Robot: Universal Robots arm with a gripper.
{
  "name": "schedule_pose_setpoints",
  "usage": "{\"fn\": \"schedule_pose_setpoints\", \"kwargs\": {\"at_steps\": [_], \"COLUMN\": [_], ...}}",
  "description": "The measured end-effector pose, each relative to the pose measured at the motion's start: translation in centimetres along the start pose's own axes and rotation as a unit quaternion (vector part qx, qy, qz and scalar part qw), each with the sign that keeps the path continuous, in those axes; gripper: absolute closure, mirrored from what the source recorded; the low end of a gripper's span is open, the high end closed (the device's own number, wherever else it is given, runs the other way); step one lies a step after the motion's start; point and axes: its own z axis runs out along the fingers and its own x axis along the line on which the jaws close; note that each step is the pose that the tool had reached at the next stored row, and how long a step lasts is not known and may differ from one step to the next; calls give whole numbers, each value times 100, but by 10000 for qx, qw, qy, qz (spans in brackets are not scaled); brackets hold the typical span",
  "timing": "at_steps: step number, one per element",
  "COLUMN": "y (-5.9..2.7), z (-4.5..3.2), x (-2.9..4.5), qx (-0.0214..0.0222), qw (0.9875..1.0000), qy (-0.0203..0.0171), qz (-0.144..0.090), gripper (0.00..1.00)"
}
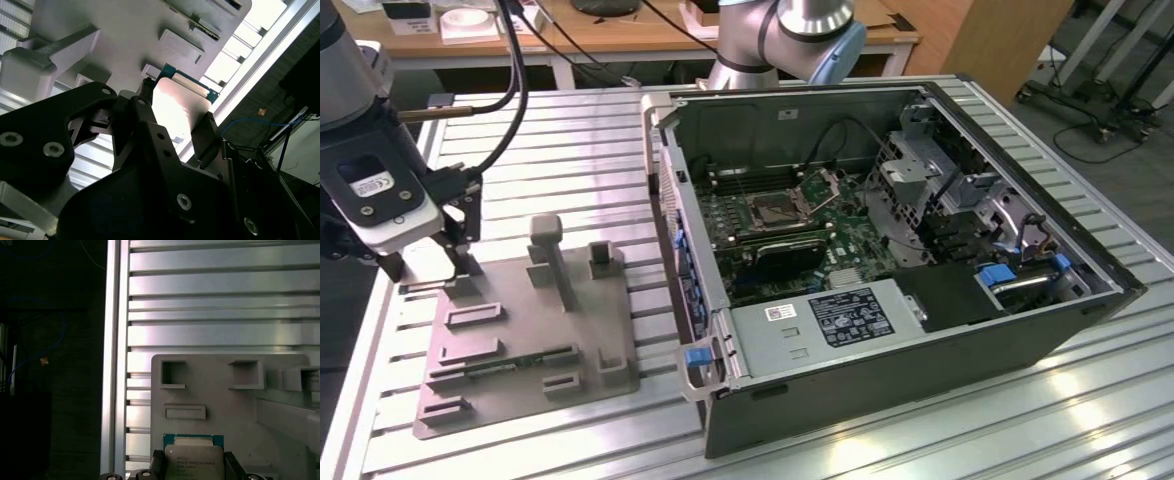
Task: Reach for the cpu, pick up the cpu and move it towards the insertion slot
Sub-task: 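Pick up the cpu and move it towards the insertion slot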
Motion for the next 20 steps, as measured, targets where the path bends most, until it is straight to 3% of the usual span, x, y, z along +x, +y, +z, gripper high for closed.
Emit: {"fn": "schedule_pose_setpoints", "kwargs": {"at_steps": [20], "y": [1], "z": [-2], "x": [-42], "qx": [0], "qw": [10000], "qy": [-1], "qz": [0], "gripper": [46]}}
